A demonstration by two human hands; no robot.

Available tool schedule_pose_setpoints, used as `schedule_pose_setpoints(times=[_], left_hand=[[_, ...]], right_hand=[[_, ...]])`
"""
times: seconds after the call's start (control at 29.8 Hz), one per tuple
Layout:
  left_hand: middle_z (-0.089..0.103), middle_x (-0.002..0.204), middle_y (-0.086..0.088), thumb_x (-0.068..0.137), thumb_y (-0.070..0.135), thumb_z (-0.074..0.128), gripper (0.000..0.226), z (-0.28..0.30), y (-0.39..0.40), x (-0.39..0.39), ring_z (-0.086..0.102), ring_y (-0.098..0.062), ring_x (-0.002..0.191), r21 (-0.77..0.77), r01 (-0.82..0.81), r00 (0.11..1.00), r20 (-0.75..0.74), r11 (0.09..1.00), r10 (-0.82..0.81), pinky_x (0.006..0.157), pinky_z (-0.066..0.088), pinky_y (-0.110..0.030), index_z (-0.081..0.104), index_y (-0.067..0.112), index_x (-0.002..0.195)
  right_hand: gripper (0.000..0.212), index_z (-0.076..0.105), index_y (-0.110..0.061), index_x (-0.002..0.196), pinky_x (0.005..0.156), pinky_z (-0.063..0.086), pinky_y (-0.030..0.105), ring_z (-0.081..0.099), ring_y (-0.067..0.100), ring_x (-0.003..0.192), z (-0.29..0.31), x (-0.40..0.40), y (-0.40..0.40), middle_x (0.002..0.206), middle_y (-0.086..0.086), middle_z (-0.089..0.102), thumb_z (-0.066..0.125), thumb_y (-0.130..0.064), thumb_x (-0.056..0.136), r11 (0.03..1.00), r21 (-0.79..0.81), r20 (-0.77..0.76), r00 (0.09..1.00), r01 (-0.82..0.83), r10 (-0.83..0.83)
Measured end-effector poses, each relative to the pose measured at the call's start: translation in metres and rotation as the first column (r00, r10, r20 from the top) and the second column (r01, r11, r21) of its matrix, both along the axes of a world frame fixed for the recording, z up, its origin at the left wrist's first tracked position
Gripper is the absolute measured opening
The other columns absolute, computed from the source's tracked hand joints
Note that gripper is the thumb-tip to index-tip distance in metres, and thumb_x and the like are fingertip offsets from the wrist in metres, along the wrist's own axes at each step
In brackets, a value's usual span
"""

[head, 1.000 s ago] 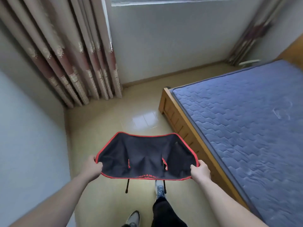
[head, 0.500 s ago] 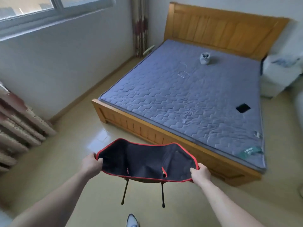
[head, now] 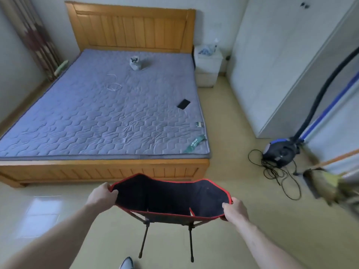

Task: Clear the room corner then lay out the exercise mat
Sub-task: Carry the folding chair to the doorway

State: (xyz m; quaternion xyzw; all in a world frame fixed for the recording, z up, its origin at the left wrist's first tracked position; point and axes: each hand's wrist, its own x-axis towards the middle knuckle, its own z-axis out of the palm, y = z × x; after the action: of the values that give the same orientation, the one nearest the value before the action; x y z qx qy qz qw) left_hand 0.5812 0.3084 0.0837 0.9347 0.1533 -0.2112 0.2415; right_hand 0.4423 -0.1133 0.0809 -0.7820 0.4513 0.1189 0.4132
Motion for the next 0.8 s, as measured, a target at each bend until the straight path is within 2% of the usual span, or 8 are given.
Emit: schedule_pose_setpoints(times=[0.13, 0.23, 0.3, 0.44, 0.54, 0.6, 0.7, 0.8], left_hand=[[0.071, 0.074, -0.004, 0.083, 0.027, 0.054, 0.013, -0.002, -0.102, 0.018, 0.069, -0.023, 0.068, -0.017, 0.154, 0.987, -0.033, 0.988, -0.154, 0.063, 0.057, -0.030, 0.062, 0.017, 0.087], [0.073, 0.070, -0.005, 0.080, 0.023, 0.053, 0.016, 0.002, -0.187, 0.033, 0.071, -0.022, 0.063, -0.053, 0.297, 0.951, -0.069, 0.953, -0.300, 0.053, 0.054, -0.026, 0.064, 0.014, 0.087], [0.073, 0.070, -0.006, 0.081, 0.021, 0.054, 0.015, 0.005, -0.234, 0.042, 0.071, -0.022, 0.062, -0.065, 0.371, 0.924, -0.073, 0.926, -0.376, 0.050, 0.053, -0.026, 0.064, 0.013, 0.087], [0.073, 0.072, -0.007, 0.080, 0.021, 0.054, 0.012, 0.002, -0.334, 0.066, 0.072, -0.024, 0.068, -0.082, 0.508, 0.854, -0.082, 0.858, -0.514, 0.058, 0.058, -0.030, 0.062, 0.014, 0.085], [0.072, 0.069, -0.009, 0.081, 0.018, 0.055, 0.008, -0.006, -0.404, 0.084, 0.070, -0.024, 0.063, -0.116, 0.581, 0.805, -0.061, 0.806, -0.590, 0.053, 0.052, -0.028, 0.061, 0.012, 0.082], [0.072, 0.068, -0.009, 0.079, 0.016, 0.054, 0.008, -0.009, -0.444, 0.092, 0.069, -0.023, 0.059, -0.131, 0.614, 0.780, -0.046, 0.778, -0.624, 0.053, 0.055, -0.031, 0.060, 0.012, 0.079], [0.073, 0.068, -0.007, 0.077, 0.015, 0.051, 0.015, -0.014, -0.498, 0.105, 0.072, -0.024, 0.062, -0.160, 0.665, 0.729, -0.069, 0.729, -0.681, 0.065, 0.063, -0.035, 0.063, 0.013, 0.085], [0.074, 0.069, -0.007, 0.073, 0.018, 0.047, 0.023, -0.018, -0.562, 0.112, 0.074, -0.023, 0.062, -0.179, 0.719, 0.666, -0.099, 0.672, -0.739, 0.063, 0.064, -0.036, 0.064, 0.015, 0.088]], right_hand=[[0.011, 0.063, -0.020, 0.086, 0.059, 0.044, 0.028, 0.060, 0.017, 0.069, 0.013, -0.035, -0.084, 0.082, -0.001, 0.066, 0.055, -0.013, 0.091, 0.994, -0.045, -0.025, 0.994, 0.103, -0.105], [0.011, 0.066, -0.018, 0.089, 0.071, 0.058, 0.035, 0.070, 0.023, 0.068, 0.011, -0.067, -0.146, 0.082, 0.002, 0.070, 0.055, -0.015, 0.088, 0.966, -0.053, -0.026, 0.967, 0.253, -0.255], [0.014, 0.067, -0.017, 0.087, 0.073, 0.063, 0.040, 0.073, 0.024, 0.063, 0.011, -0.083, -0.175, 0.081, 0.003, 0.072, 0.054, -0.011, 0.088, 0.945, -0.033, -0.020, 0.945, 0.326, -0.326], [0.018, 0.067, -0.015, 0.087, 0.070, 0.065, 0.044, 0.074, 0.028, 0.066, 0.018, -0.105, -0.234, 0.084, 0.007, 0.072, 0.053, -0.004, 0.088, 0.887, -0.014, 0.032, 0.887, 0.462, -0.461], [0.018, 0.065, -0.016, 0.086, 0.070, 0.064, 0.041, 0.074, 0.029, 0.064, 0.018, -0.118, -0.273, 0.082, 0.006, 0.071, 0.053, -0.003, 0.090, 0.841, -0.046, 0.027, 0.842, 0.540, -0.539], [0.015, 0.065, -0.016, 0.086, 0.071, 0.063, 0.043, 0.074, 0.030, 0.064, 0.020, -0.124, -0.295, 0.080, 0.008, 0.071, 0.055, -0.006, 0.091, 0.811, -0.074, 0.017, 0.814, 0.580, -0.580], [0.012, 0.064, -0.014, 0.082, 0.073, 0.061, 0.044, 0.072, 0.032, 0.064, 0.023, -0.133, -0.322, 0.073, 0.010, 0.072, 0.057, -0.009, 0.090, 0.768, -0.115, 0.025, 0.775, 0.630, -0.631], [0.013, 0.063, -0.017, 0.083, 0.076, 0.061, 0.046, 0.073, 0.032, 0.066, 0.025, -0.147, -0.354, 0.075, 0.009, 0.072, 0.056, -0.010, 0.091, 0.703, -0.133, 0.013, 0.710, 0.699, -0.704]])
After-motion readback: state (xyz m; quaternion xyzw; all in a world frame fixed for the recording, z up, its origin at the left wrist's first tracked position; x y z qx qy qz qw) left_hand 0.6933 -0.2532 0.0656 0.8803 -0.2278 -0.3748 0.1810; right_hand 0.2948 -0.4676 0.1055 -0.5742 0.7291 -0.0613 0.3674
